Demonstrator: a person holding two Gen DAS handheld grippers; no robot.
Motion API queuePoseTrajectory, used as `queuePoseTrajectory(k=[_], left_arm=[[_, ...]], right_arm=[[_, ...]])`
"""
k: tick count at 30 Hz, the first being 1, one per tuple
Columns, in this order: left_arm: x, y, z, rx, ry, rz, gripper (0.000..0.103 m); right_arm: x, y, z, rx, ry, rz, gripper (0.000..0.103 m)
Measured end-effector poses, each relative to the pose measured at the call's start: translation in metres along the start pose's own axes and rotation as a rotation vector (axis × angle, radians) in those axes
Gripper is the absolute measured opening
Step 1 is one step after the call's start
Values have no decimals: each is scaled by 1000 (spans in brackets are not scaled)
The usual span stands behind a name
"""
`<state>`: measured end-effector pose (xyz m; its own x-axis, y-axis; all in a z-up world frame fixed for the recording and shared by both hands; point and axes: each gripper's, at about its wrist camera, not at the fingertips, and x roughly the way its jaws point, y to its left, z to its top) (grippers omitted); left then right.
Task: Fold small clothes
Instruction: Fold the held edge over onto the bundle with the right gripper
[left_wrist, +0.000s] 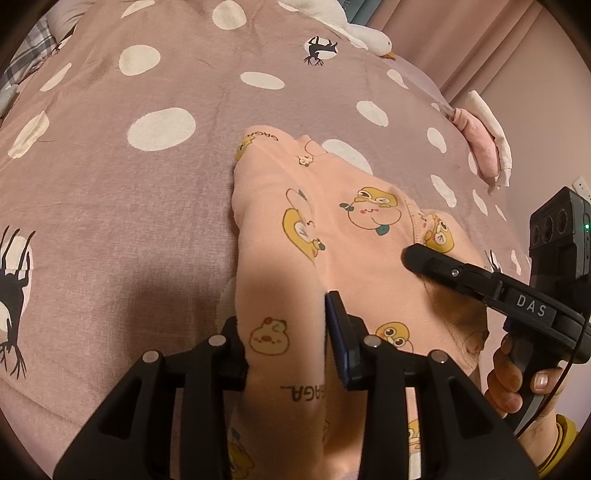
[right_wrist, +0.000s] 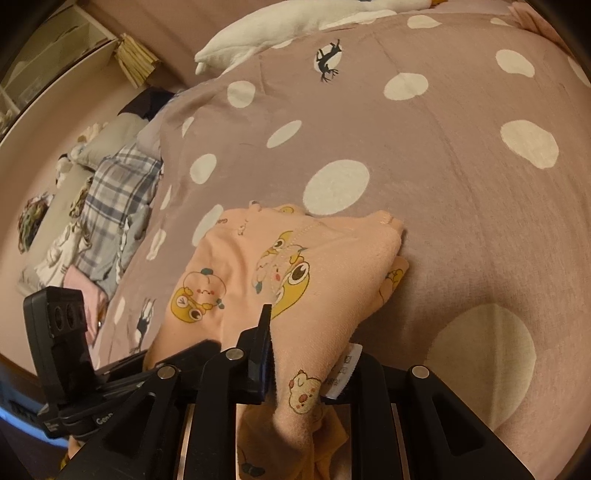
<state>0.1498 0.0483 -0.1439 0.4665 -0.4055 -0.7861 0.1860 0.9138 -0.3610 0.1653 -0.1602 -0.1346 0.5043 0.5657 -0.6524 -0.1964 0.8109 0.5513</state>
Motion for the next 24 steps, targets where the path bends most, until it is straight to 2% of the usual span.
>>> queuePoseTrajectory(k=[13, 24], left_arm=[[-5, 1, -4, 3, -5, 33, 43], [-11, 3, -11, -5, -6, 54, 43]], right_arm=[[-2, -10, -2, 61, 16, 8, 20], [-8, -14, -5, 88, 10, 2, 22]])
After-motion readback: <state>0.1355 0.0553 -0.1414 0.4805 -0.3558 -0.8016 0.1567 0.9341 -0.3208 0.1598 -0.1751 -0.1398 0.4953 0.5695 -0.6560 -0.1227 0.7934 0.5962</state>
